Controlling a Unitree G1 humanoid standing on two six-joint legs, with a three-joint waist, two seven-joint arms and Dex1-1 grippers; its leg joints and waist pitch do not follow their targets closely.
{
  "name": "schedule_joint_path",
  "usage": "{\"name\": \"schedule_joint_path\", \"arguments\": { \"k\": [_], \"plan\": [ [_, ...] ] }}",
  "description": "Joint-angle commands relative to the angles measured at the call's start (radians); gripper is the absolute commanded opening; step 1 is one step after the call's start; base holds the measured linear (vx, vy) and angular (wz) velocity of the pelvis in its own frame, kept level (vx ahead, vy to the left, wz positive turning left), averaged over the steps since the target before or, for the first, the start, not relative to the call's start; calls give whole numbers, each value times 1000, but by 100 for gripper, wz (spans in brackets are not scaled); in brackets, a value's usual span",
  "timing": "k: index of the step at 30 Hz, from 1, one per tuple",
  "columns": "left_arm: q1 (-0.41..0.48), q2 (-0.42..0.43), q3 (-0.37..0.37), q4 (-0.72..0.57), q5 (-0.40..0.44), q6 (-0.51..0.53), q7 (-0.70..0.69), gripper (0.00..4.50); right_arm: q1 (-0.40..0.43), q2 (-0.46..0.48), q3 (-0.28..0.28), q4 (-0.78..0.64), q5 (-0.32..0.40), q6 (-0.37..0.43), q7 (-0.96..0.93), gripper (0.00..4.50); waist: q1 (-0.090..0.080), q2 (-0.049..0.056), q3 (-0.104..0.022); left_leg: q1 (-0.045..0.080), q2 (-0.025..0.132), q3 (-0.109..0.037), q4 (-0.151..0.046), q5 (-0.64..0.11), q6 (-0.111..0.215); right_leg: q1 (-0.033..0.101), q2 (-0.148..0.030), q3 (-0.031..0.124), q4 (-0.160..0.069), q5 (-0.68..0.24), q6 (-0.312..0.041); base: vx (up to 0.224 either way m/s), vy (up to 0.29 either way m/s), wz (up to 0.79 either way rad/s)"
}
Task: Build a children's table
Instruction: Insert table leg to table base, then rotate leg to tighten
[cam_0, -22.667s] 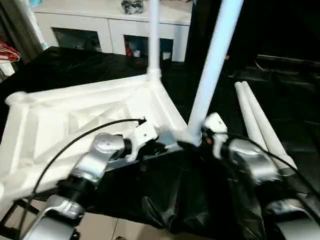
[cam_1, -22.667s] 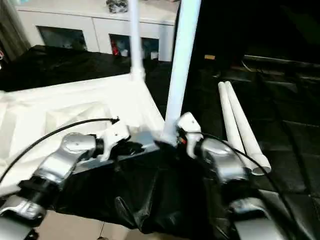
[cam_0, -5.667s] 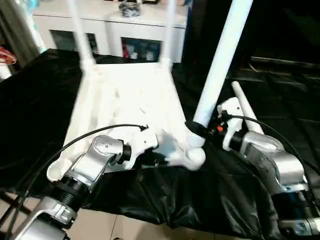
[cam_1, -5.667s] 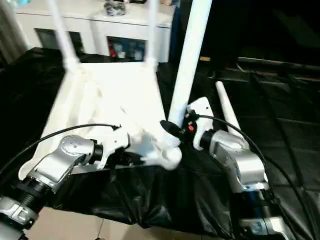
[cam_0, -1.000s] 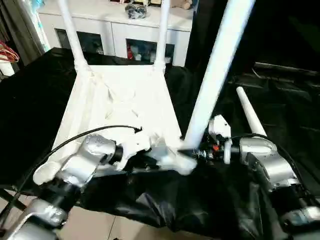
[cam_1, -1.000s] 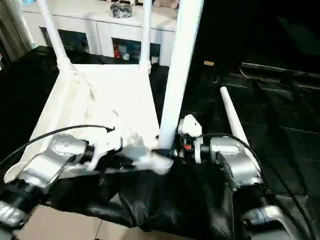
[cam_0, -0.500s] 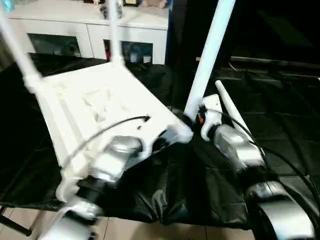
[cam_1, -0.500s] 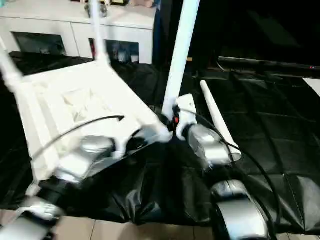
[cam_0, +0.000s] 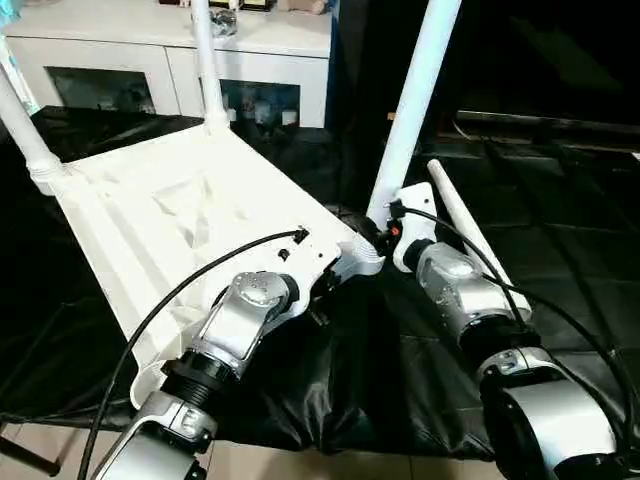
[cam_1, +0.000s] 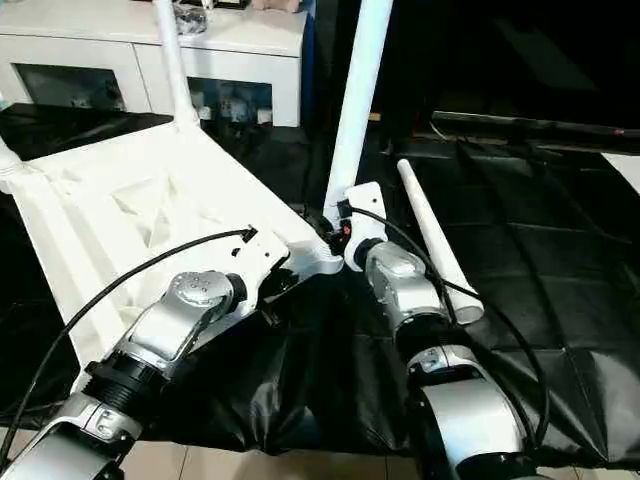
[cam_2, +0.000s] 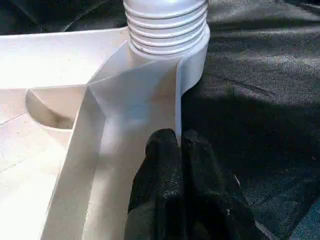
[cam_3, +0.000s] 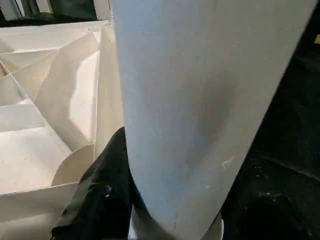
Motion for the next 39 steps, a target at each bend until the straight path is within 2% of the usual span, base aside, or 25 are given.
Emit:
{"name": "schedule_joint_path", "arguments": {
  "k": [1,3,6,8,10,13,16,17,18,19,20,21,24,25,26,29,30,32,34,35,36,38,39],
  "plan": [
    [-50,-4,-3,-54,-7,-63,-12,0,42,25,4,88,-1,37,22,244,4,13,-54,14,44,-26,-79,-390,9,35,-89,47,-93,-452,-149,0,0,0],
    [-46,1,-5,-58,-13,-72,-32,0,36,22,-2,84,5,26,40,267,5,13,-57,15,45,-25,-78,-383,9,34,-91,50,-91,-427,-160,0,0,0],
    [-42,9,-5,-64,-18,-76,-49,0,34,12,6,71,2,0,73,295,10,12,-57,9,44,-21,-79,-345,20,41,-91,52,-83,-379,-181,0,0,0],
    [-38,19,-4,-74,-25,-82,-69,0,33,0,8,51,7,-18,111,318,12,13,-57,10,44,-19,-77,-333,26,41,-91,52,-83,-373,-185,0,0,0],
    [-28,42,-14,-92,-36,-104,-116,0,37,-24,3,13,19,-29,188,325,19,12,-61,1,44,-15,-73,-260,50,49,-94,56,-74,-318,-198,0,0,0],
    [-21,57,-20,-102,-42,-112,-153,0,41,-43,3,-9,21,-25,247,357,27,15,-62,6,46,-11,-71,-223,64,48,-91,55,-71,-279,-214,0,0,0],
    [-15,77,-29,-112,-49,-125,-201,0,57,-71,23,-48,20,-8,330,368,34,16,-65,5,49,-11,-70,-177,76,50,-89,56,-61,-217,-229,0,0,0],
    [-9,92,-35,-118,-55,-141,-236,0,75,-90,43,-84,24,8,397,368,39,22,-67,6,50,-10,-69,-156,84,51,-89,56,-56,-179,-239,0,0,0],
    [-4,102,-39,-122,-60,-152,-259,0,87,-103,56,-108,26,19,441,368,45,18,-69,2,49,-10,-68,-129,98,57,-86,56,-50,-136,-242,0,0,0],
    [-1,111,-44,-125,-64,-166,-283,0,97,-115,67,-128,27,28,482,368,49,19,-70,5,51,-10,-67,-113,109,54,-85,57,-45,-99,-254,0,0,0],
    [4,120,-48,-127,-67,-183,-303,0,107,-126,78,-147,28,33,517,368,51,17,-70,4,50,-10,-67,-106,115,57,-86,56,-44,-89,-256,0,0,0],
    [6,125,-52,-127,-69,-194,-316,0,114,-133,86,-160,27,34,541,368,55,20,-70,6,51,-8,-66,-105,118,54,-88,57,-43,-85,-261,0,0,0],
    [20,164,-69,-133,-91,-232,-408,0,153,-178,125,-222,18,51,650,368,69,20,-67,7,54,-7,-68,-124,104,55,-87,55,-46,-127,-250,0,0,0],
    [21,171,-72,-133,-93,-235,-421,0,158,-185,131,-230,16,55,665,368,70,20,-65,9,54,-6,-70,-134,99,53,-86,56,-49,-142,-248,0,0,0],
    [24,195,-79,-131,-99,-252,-469,0,178,-208,152,-260,10,65,711,368,75,23,-64,16,55,-5,-70,-161,85,48,-87,57,-54,-178,-241,0,0,0],
    [28,221,-81,-131,-115,-271,-528,0,208,-236,177,-307,6,83,764,368,82,23,-61,16,56,-4,-74,-191,61,48,-87,57,-61,-244,-216,0,0,0],
    [30,228,-82,-132,-120,-276,-547,0,216,-243,183,-322,6,91,779,368,87,22,-60,21,56,-3,-74,-199,54,45,-87,58,-63,-261,-207,0,0,0],
    [32,241,-85,-133,-122,-283,-571,0,230,-257,197,-349,4,101,806,368,91,21,-60,16,56,-4,-76,-192,48,49,-86,58,-63,-264,-198,0,0,0],
    [35,256,-88,-129,-125,-295,-604,0,251,-274,213,-387,-1,103,832,368,93,24,-61,19,56,-5,-76,-193,44,47,-86,58,-62,-263,-195,0,0,0],
    [35,261,-89,-125,-124,-298,-613,0,255,-278,217,-394,-5,100,834,343,95,24,-63,22,58,-4,-76,-190,41,45,-87,60,-60,-249,-197,0,0,0],
    [35,266,-93,-123,-122,-301,-623,0,257,-280,219,-397,-7,101,837,336,93,22,-63,17,56,-4,-75,-183,42,49,-87,60,-57,-232,-204,0,0,0],
    [34,272,-98,-117,-121,-306,-635,0,259,-282,221,-401,-6,107,838,336,94,22,-64,16,55,-5,-75,-172,43,50,-88,59,-56,-220,-207,0,0,0],
    [34,272,-96,-114,-123,-307,-638,0,262,-282,221,-408,-5,112,839,317,95,22,-65,16,55,-5,-74,-167,44,51,-88,60,-55,-217,-208,0,0,0]
  ]
}}
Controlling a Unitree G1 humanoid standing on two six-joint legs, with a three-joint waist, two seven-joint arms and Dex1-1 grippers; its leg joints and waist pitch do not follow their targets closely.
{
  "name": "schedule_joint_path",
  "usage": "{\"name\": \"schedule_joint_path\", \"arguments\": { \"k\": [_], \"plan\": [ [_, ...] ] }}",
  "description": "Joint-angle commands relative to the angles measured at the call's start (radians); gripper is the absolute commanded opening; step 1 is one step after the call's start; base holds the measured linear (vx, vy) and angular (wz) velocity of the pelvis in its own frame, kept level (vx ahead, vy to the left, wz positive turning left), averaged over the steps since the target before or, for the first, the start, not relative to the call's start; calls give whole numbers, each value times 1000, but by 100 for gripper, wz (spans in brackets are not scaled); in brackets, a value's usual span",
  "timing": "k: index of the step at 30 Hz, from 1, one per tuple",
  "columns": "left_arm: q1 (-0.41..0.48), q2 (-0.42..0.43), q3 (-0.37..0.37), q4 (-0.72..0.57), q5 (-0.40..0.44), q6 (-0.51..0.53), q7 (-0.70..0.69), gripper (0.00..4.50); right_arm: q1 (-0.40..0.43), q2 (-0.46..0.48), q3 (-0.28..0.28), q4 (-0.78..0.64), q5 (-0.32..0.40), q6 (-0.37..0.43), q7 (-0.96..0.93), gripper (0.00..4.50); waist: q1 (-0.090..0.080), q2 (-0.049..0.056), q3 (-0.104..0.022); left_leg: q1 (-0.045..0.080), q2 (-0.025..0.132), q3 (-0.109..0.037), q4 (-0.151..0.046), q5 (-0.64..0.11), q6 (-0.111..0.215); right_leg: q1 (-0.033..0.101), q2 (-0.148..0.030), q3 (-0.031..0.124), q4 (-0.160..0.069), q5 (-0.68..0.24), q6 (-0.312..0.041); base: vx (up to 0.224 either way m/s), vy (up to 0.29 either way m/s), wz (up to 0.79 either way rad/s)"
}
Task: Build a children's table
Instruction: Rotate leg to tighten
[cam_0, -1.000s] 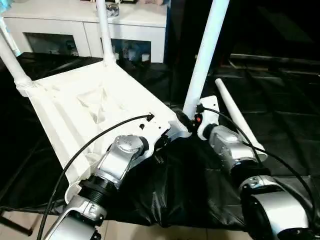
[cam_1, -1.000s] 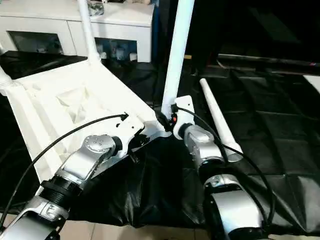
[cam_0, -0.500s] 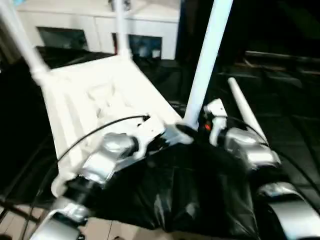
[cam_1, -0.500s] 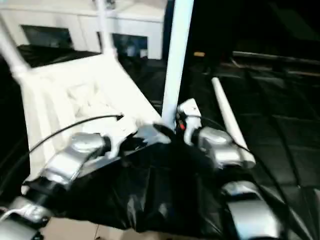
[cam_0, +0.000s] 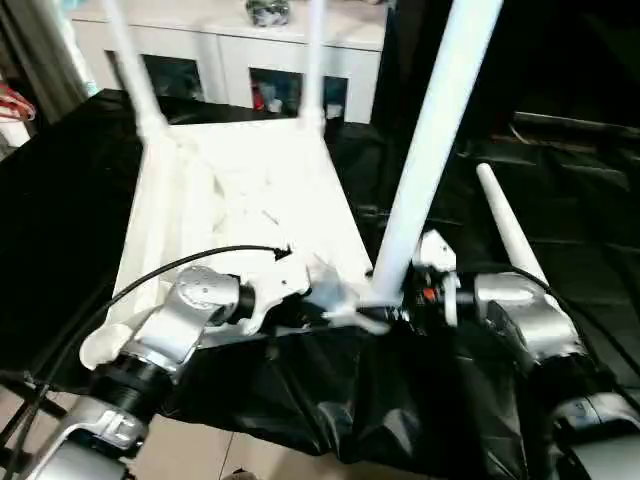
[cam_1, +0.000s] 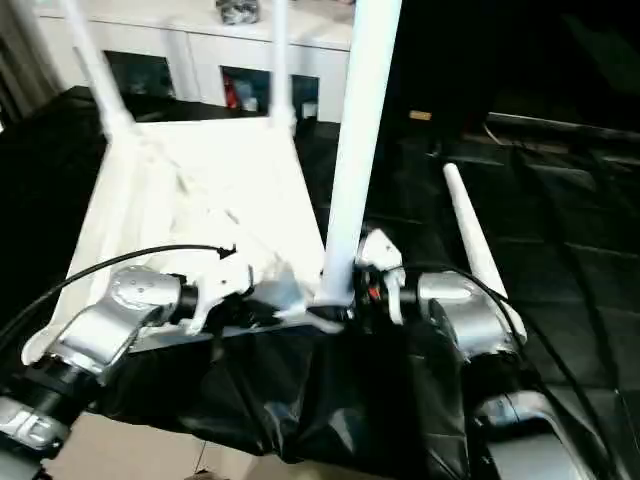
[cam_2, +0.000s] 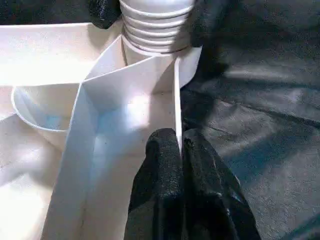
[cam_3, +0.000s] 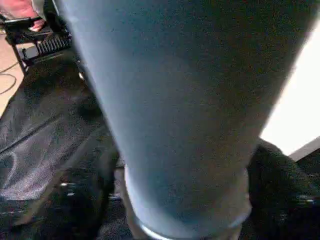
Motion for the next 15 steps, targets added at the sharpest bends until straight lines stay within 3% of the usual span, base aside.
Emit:
{"name": "schedule_joint_path", "arguments": {
  "k": [1,2,7,11,12,14,15],
  "plan": [
    [-16,-18,-23,-44,-23,-32,-29,0,19,3,31,-23,-11,18,25,317,-5,7,-75,19,51,-13,-66,-159,49,54,-87,57,-54,-215,-204,0,0,0],
    [-16,-18,-23,-44,-23,-32,-29,0,19,3,31,-23,-11,18,25,294,-5,7,-76,19,51,-14,-66,-157,50,54,-87,57,-53,-210,-204,0,0,0],
    [-18,-19,-19,-26,-14,-42,-22,0,41,5,38,-64,-4,47,23,281,-4,6,-75,19,51,-13,-65,-156,51,54,-87,57,-54,-215,-201,0,0,0],
    [-26,-49,-1,0,12,-32,59,0,55,30,26,-56,-6,56,-36,276,-3,5,-74,22,51,-13,-65,-168,46,53,-88,57,-58,-244,-194,0,0,0],
    [-31,-63,8,9,18,-25,94,0,55,43,17,-43,-11,52,-73,275,-5,6,-70,29,51,-11,-66,-200,36,46,-88,58,-67,-287,-189,0,0,0],
    [-43,-110,37,30,32,-3,202,0,42,91,-18,12,-33,30,-220,275,-10,3,-68,25,47,-14,-68,-215,23,51,-90,56,-73,-343,-171,0,0,0],
    [-55,-161,61,44,52,31,320,0,20,147,-61,77,-50,17,-396,275,-16,0,-67,23,47,-17,-70,-218,14,50,-91,55,-75,-369,-158,0,0,0]
  ]
}}
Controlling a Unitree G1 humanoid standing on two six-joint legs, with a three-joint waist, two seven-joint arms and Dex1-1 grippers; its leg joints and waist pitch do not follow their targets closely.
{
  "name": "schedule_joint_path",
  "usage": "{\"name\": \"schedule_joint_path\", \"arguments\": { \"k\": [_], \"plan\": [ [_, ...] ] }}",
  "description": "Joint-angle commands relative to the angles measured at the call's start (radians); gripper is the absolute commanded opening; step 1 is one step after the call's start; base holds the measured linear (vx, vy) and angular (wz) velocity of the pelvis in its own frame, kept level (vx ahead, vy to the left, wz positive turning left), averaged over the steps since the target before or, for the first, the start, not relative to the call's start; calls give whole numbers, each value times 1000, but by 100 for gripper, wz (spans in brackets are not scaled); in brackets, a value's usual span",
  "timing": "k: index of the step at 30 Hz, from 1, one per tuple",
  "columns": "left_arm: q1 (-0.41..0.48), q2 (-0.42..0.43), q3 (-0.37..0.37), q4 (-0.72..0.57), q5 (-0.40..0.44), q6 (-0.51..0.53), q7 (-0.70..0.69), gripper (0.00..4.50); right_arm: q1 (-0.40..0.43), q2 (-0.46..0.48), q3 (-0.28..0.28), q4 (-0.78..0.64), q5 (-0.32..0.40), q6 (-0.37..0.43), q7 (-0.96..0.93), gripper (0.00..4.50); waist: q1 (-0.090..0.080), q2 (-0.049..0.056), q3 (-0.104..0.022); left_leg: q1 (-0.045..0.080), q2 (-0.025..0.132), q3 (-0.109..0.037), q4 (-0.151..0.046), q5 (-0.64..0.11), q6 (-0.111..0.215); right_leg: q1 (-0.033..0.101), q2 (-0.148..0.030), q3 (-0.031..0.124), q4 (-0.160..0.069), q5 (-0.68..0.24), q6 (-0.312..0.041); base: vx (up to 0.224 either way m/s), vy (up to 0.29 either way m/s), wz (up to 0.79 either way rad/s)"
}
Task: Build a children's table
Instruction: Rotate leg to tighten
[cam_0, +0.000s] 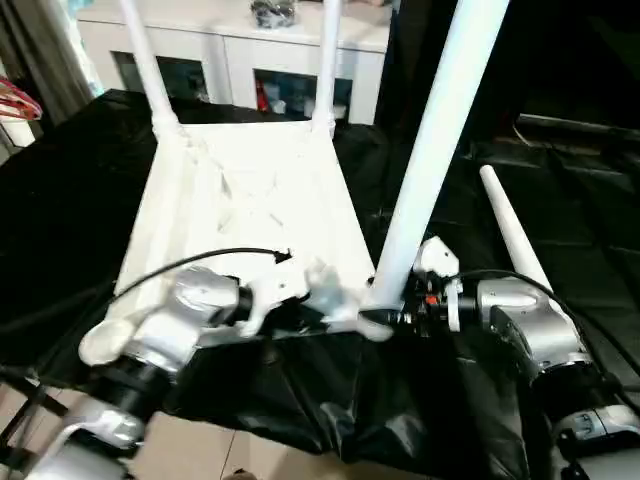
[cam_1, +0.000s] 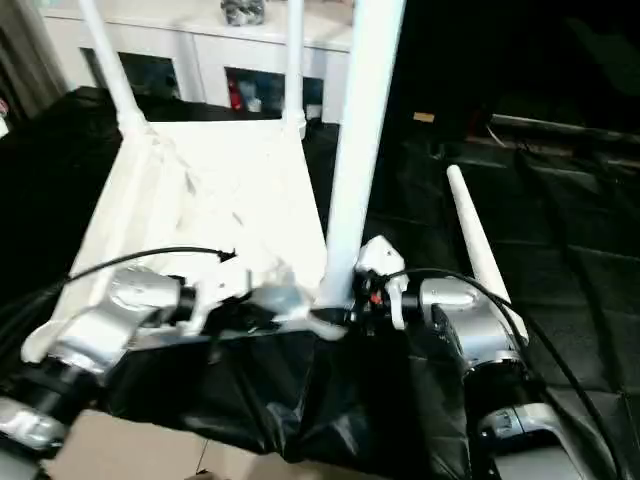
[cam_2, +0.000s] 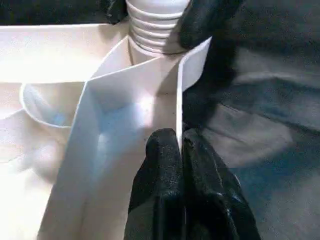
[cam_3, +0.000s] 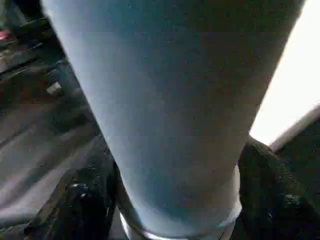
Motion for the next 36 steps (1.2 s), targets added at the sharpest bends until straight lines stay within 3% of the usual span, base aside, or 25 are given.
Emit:
{"name": "schedule_joint_path", "arguments": {
  "k": [1,4,6,11,12,17,19,22,26,30,36],
  "plan": [
    [-54,-82,32,-6,14,26,175,0,-11,81,0,77,-36,-5,-190,275,-14,3,-66,22,47,-19,-72,-232,-5,40,-89,52,-77,-391,-159,0,0,0],
    [-62,-124,48,0,31,60,270,0,-31,123,-33,124,-34,3,-309,274,-33,-1,-67,14,42,-23,-70,-248,3,47,-92,49,-84,-433,-133,0,0,0],
    [-69,-187,68,3,37,109,374,0,-61,182,-65,178,-26,14,-437,274,-39,-3,-66,19,39,-20,-66,-248,18,39,-90,50,-89,-441,-134,0,0,0],
    [-74,-250,63,14,56,101,445,0,-108,252,-80,250,-45,-15,-578,274,-51,-5,-70,9,38,-21,-65,-220,34,43,-89,46,-85,-417,-136,0,0,0],
    [-75,-257,60,18,63,98,450,0,-116,264,-89,262,-44,-25,-577,309,-50,-3,-72,9,38,-21,-64,-211,40,43,-90,48,-83,-395,-139,0,0,0],
    [-70,-255,48,13,66,99,445,0,-134,280,-102,283,-37,-40,-562,354,-48,0,-74,7,41,-18,-65,-177,60,46,-87,51,-68,-285,-176,0,0,0],
    [-63,-246,41,4,64,95,423,0,-137,274,-99,285,-39,-47,-557,378,-50,0,-72,8,40,-17,-64,-193,60,46,-89,50,-72,-307,-177,0,0,0],
    [-38,-214,16,-27,49,67,333,0,-137,235,-76,268,-51,-64,-489,390,-49,2,-72,7,39,-19,-65,-207,57,47,-89,50,-76,-339,-166,0,0,0],
    [-22,-179,3,-49,36,53,257,0,-119,187,-43,229,-63,-82,-358,390,-48,5,-72,10,42,-17,-64,-206,60,45,-88,52,-73,-311,-181,0,0,0],
    [1,-110,-8,-82,-7,13,116,0,-68,83,20,118,-45,-61,-108,390,-39,5,-72,12,45,-16,-64,-199,79,45,-86,54,-69,-275,-189,0,0,0],
    [14,-45,-18,-93,-23,-10,8,0,-28,3,51,36,-9,-32,73,390,-24,3,-75,10,47,-15,-63,-166,83,51,-87,55,-61,-246,-199,0,0,0]
  ]
}}
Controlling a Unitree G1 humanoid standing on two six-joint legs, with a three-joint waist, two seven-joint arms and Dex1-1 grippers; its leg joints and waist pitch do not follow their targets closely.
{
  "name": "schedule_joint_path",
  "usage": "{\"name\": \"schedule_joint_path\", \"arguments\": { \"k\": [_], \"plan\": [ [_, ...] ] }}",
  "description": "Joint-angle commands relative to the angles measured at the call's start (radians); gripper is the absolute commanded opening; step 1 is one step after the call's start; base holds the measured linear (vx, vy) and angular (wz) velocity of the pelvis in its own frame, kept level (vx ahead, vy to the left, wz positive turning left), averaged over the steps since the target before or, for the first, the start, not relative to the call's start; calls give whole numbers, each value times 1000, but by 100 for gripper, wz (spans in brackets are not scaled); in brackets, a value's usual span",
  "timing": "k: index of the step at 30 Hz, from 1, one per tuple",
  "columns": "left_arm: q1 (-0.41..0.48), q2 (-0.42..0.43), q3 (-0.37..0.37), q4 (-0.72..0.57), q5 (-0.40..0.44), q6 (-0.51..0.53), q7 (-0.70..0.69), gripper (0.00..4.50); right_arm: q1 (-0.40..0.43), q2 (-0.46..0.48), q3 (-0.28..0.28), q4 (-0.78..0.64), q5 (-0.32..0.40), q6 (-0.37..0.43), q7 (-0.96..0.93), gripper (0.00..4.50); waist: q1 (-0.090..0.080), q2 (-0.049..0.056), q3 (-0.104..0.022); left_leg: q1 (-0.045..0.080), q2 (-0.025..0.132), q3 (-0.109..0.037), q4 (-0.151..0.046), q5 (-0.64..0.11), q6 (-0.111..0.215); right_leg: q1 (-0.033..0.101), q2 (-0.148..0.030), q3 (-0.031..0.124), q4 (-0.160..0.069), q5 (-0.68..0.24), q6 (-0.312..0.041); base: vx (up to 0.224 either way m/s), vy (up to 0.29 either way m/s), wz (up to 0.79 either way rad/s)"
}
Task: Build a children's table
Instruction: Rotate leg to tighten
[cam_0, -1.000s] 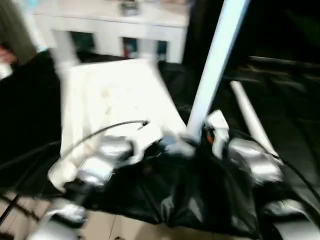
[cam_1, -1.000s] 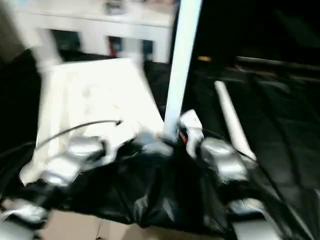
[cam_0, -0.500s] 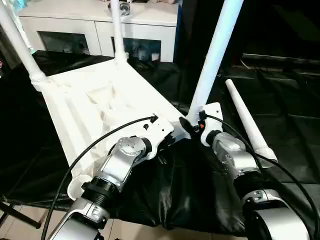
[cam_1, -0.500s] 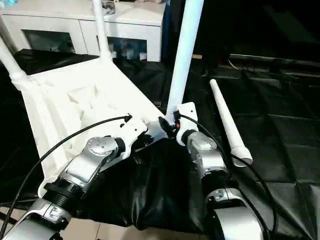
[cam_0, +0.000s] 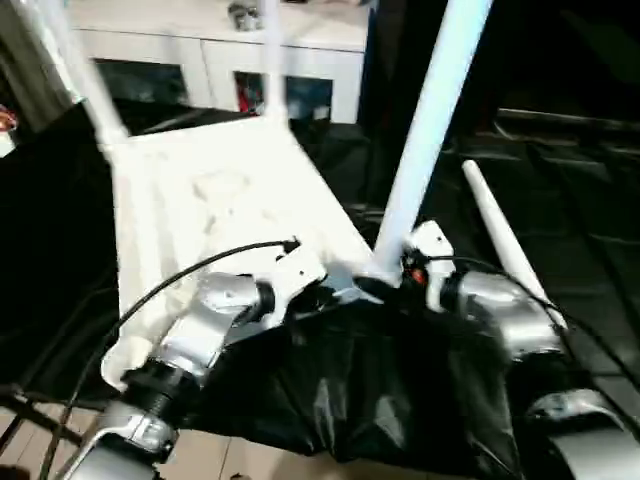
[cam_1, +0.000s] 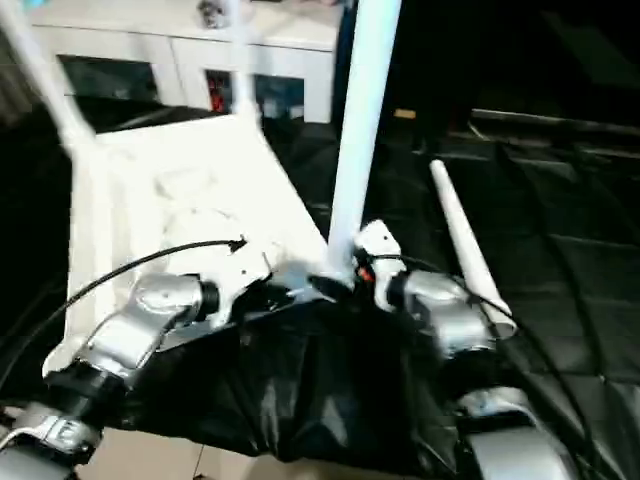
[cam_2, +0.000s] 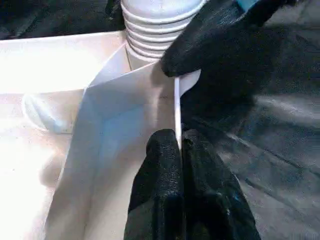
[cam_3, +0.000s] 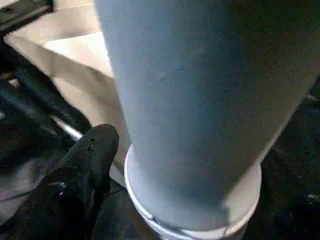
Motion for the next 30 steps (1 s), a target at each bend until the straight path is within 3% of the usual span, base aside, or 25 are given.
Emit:
{"name": "schedule_joint_path", "arguments": {
  "k": [1,8,13,19,23,24,25,27,29,30],
  "plan": [
    [-2,-8,-27,-55,-39,-45,-53,0,17,1,49,-41,21,17,95,390,3,-2,-72,14,51,-13,-63,-166,84,54,-87,56,-58,-245,-199,0,0,0],
    [17,85,-39,-77,-69,-60,-220,0,79,-68,101,-178,44,83,269,335,13,0,-67,17,51,-12,-66,-196,69,50,-86,55,-66,-299,-186,0,0,0],
    [17,108,-41,-72,-74,-69,-249,0,99,-76,118,-219,55,109,295,296,21,0,-68,20,50,-14,-68,-193,53,49,-86,56,-67,-319,-169,0,0,0],
    [10,95,-29,-46,-61,-88,-209,0,124,-64,120,-248,54,130,276,280,23,2,-71,18,50,-14,-67,-179,52,48,-86,57,-62,-278,-180,0,0,0],
    [-8,40,-1,-7,-36,-82,-88,0,123,-4,85,-207,38,101,147,279,18,-1,-67,21,47,-15,-68,-208,33,49,-89,55,-72,-338,-167,0,0,0],
    [-19,7,15,10,-31,-72,-27,0,110,36,58,-172,33,107,50,277,15,-6,-66,19,47,-17,-69,-214,28,50,-89,55,-74,-365,-154,0,0,0],
    [-30,-26,30,25,-26,-62,33,0,90,78,33,-125,18,105,-66,277,11,-5,-64,22,44,-15,-68,-224,24,45,-89,55,-79,-395,-148,0,0,0],
    [-34,-38,35,30,-23,-58,54,0,83,92,24,-107,13,103,-106,277,-5,-7,-64,18,40,-23,-71,-251,7,52,-91,46,-84,-461,-127,0,0,0],
    [-56,-97,44,52,4,-36,170,0,38,178,-35,-3,12,86,-309,276,-17,-6,-58,21,39,-21,-70,-266,9,40,-88,47,-93,-498,-112,0,0,0],
    [-62,-112,46,57,11,-27,200,0,28,199,-51,19,18,84,-350,276,-22,-7,-61,26,35,-23,-66,-278,8,41,-91,43,-99,-529,-102,0,0,0]
  ]
}}
